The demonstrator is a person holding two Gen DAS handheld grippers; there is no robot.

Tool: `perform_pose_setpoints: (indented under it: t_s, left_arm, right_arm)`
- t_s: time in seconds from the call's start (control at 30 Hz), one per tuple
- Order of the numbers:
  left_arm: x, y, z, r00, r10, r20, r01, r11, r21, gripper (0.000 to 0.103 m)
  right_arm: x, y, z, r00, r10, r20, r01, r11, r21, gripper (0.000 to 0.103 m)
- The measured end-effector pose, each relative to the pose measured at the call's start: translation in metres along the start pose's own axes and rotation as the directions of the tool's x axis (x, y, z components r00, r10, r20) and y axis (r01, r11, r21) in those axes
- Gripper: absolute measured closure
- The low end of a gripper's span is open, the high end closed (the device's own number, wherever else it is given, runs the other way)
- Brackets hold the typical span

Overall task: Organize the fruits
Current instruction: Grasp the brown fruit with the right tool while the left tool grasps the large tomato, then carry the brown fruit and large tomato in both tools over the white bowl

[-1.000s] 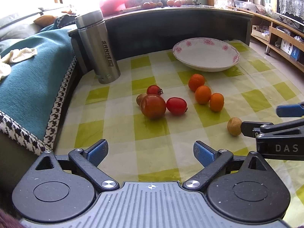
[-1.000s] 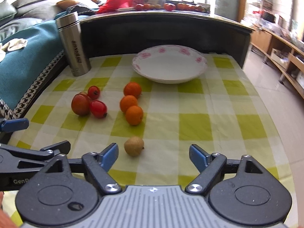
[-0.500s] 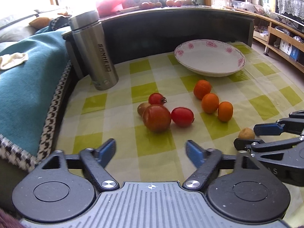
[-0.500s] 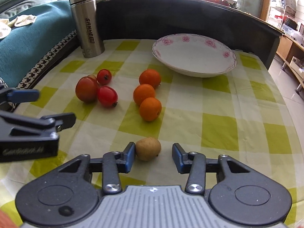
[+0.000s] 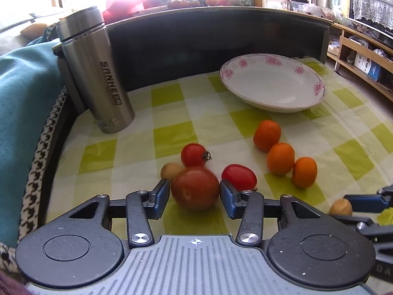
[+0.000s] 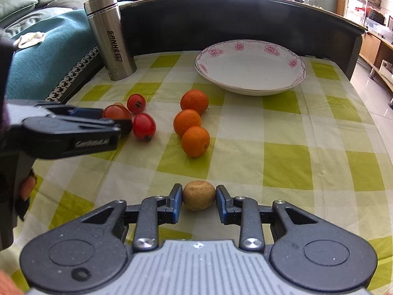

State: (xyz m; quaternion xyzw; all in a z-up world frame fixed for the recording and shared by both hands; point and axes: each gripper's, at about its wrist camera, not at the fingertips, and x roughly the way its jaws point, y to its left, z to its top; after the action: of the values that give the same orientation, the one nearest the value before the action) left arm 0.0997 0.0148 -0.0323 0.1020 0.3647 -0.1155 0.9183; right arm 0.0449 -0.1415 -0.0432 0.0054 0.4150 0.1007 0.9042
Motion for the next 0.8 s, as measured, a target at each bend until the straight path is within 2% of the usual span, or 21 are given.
perform_pose_setpoints:
  t_s: [0.13,0.33,0.57,0.8]
  left_arm:
    - [0.009,0.001,-0.003,1.000,0.001,-0.030,-0.001,1.000,-0.004,0.051]
    - [0.010,0.007,-0.005,0.999,-0.022,-0.026,0.021,0.999,-0.047,0.053]
    - [0.001,0.012,-0.009,0.997,-0.051,-0.054,0.048,0.997,-0.068,0.053]
    - [-0.017,-0.004,-0.023,0.994,-0.079,-0.080,0.078,0.997,-0.019,0.053]
  right_arm:
    - [0.000,0.000,0.000,1.000,0.000,0.003,0.000,1.000,-0.004,0.067]
    - [-0.001,0.000,0.000,1.000,0.003,0.006,-0.003,1.000,-0.007,0.067]
    - [-0.004,-0.006,0.003,1.000,0.015,0.003,-0.015,1.000,0.023,0.067]
    - [-0.009,-0.007,0.001,1.000,-0.011,0.015,0.011,1.000,0.018,0.067]
